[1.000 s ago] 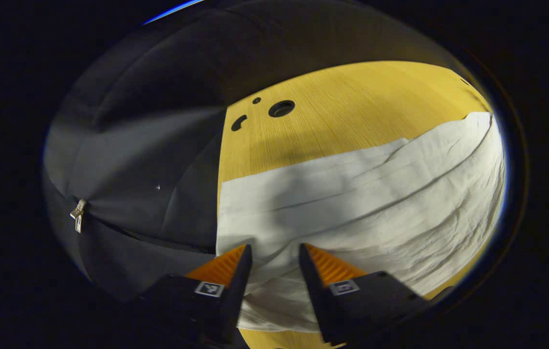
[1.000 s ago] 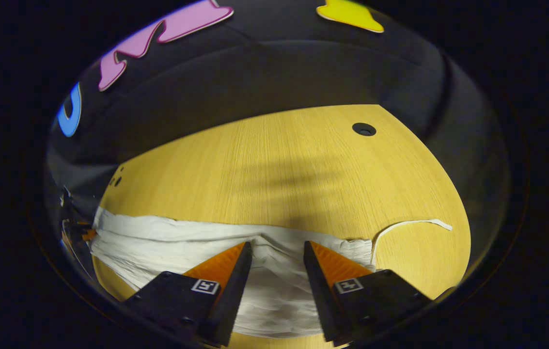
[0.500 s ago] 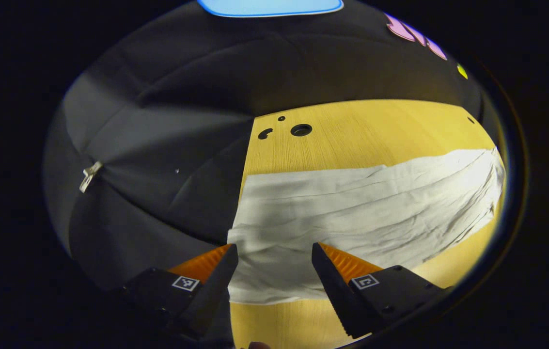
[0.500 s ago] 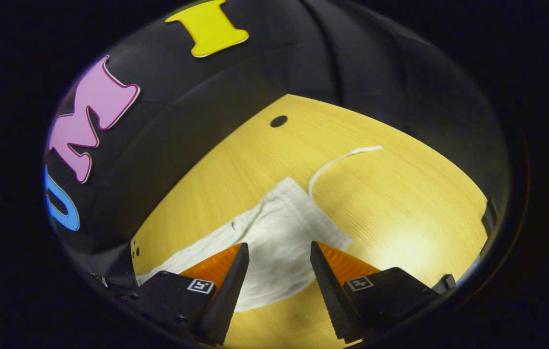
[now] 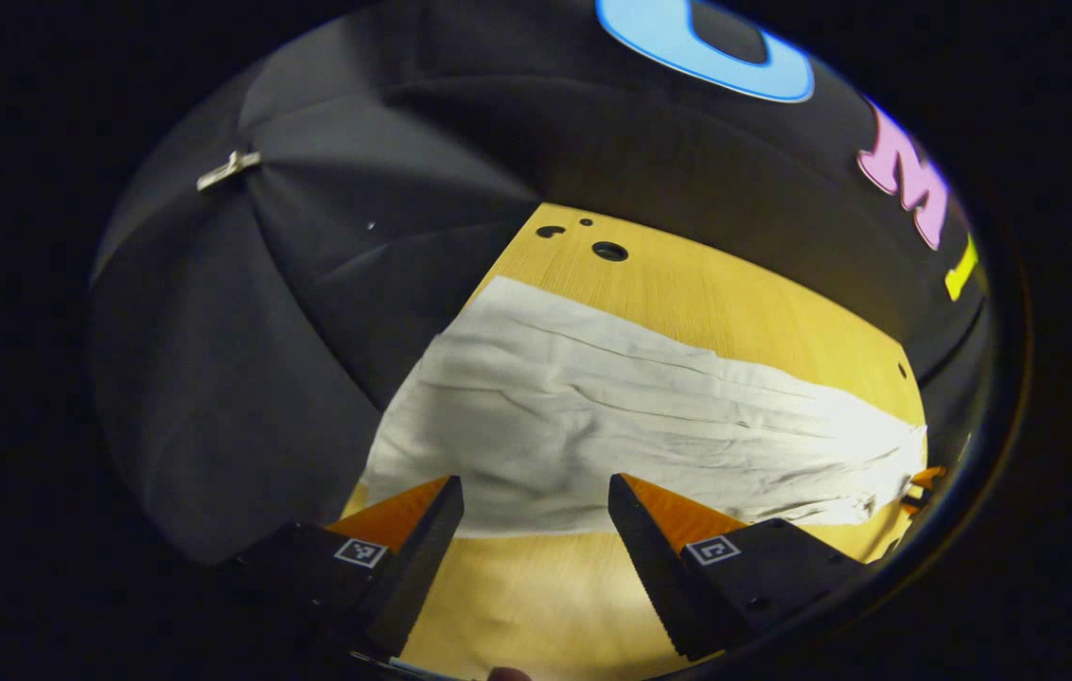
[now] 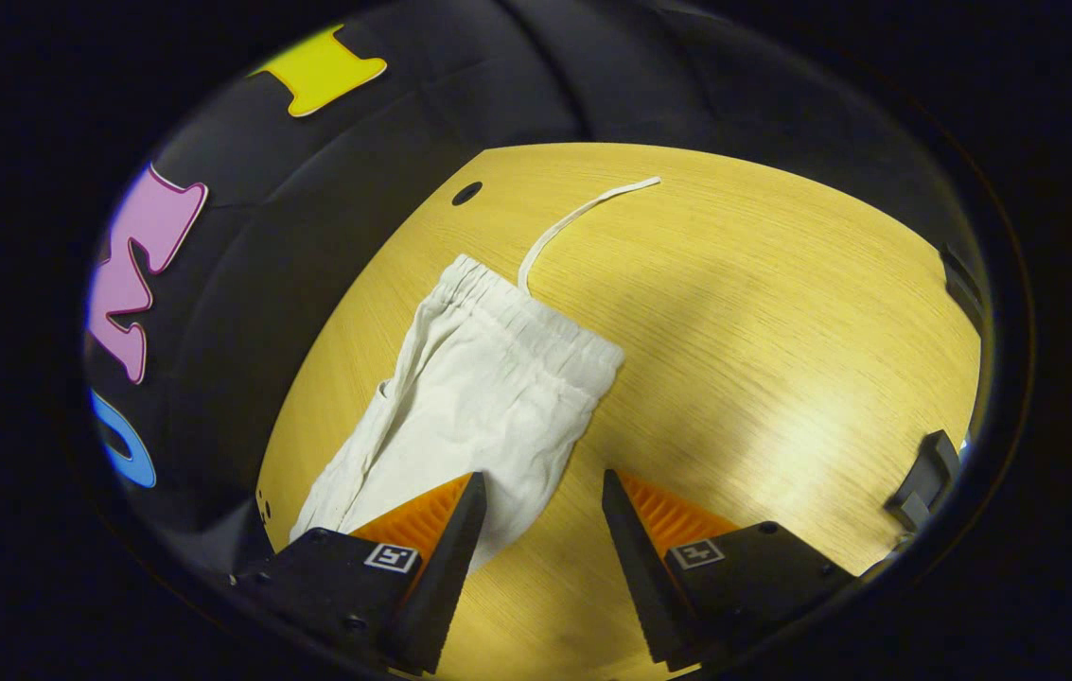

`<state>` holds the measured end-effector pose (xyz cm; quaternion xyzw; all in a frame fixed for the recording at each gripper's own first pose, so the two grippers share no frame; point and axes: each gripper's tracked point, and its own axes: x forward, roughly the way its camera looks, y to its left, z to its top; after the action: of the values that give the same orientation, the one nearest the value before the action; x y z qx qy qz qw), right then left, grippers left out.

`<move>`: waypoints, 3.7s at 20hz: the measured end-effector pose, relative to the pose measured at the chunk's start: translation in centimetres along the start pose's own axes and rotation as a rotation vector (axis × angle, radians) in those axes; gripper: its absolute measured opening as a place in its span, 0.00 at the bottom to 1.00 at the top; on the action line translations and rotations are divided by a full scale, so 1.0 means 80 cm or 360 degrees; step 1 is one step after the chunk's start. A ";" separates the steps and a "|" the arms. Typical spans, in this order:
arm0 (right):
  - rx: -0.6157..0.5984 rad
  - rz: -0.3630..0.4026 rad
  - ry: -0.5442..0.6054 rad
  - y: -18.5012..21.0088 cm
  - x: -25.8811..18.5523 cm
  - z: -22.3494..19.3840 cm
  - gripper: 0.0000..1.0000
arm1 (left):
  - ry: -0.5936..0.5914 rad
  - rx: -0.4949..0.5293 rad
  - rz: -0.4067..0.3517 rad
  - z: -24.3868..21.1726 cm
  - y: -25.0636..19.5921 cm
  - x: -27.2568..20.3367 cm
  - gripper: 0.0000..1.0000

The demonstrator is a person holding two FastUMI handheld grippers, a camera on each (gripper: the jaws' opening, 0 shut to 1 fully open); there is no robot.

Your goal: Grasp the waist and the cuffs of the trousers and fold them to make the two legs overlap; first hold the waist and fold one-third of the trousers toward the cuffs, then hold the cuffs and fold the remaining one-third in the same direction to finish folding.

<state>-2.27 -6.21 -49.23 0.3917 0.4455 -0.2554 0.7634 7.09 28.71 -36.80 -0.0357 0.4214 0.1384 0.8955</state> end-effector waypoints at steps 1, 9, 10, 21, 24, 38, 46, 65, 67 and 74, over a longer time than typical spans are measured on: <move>0.0022 -0.0002 -0.0005 0.004 0.007 0.005 0.83 | 0.0013 -0.0050 -0.0008 -0.006 0.000 -0.001 0.97; 0.0326 -0.0155 -0.0056 -0.005 0.033 0.028 0.60 | 0.0130 -0.0426 -0.0110 -0.042 -0.017 0.011 0.95; 0.0336 -0.0164 -0.0037 -0.007 0.034 0.026 0.45 | 0.0144 -0.0509 -0.0144 -0.045 -0.022 0.016 0.95; 0.0270 -0.0080 0.0011 -0.002 0.037 0.026 0.06 | 0.0144 -0.1156 -0.0158 0.004 -0.022 0.077 0.90; 0.0254 -0.0073 0.0006 -0.002 0.036 0.026 0.06 | 0.0178 -0.1076 -0.0022 0.011 -0.022 0.091 0.72; 0.0038 0.0177 -0.0243 0.027 -0.011 0.060 0.06 | 0.0127 -0.1138 -0.0061 -0.019 -0.039 0.087 0.06; -0.0277 0.0221 -0.0474 0.051 -0.099 0.097 0.06 | 0.0191 -0.1078 -0.0145 -0.067 -0.078 0.063 0.07; -0.1654 0.0669 -0.0152 0.266 -0.123 -0.226 0.06 | 0.0185 -0.1011 -0.0227 -0.135 -0.099 0.013 0.07; -0.1764 0.0623 -0.0109 0.259 -0.109 -0.252 0.06 | 0.0184 -0.1020 -0.0224 -0.135 -0.099 0.013 0.07; -0.1908 0.0716 0.0227 0.230 -0.099 -0.341 0.17 | 0.0174 -0.1069 -0.0212 -0.137 -0.090 0.015 0.07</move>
<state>-5.54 26.97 -43.53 -0.0029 0.4677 0.2307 0.8532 1.67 20.07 -45.18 -0.3634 0.3966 0.2084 0.8169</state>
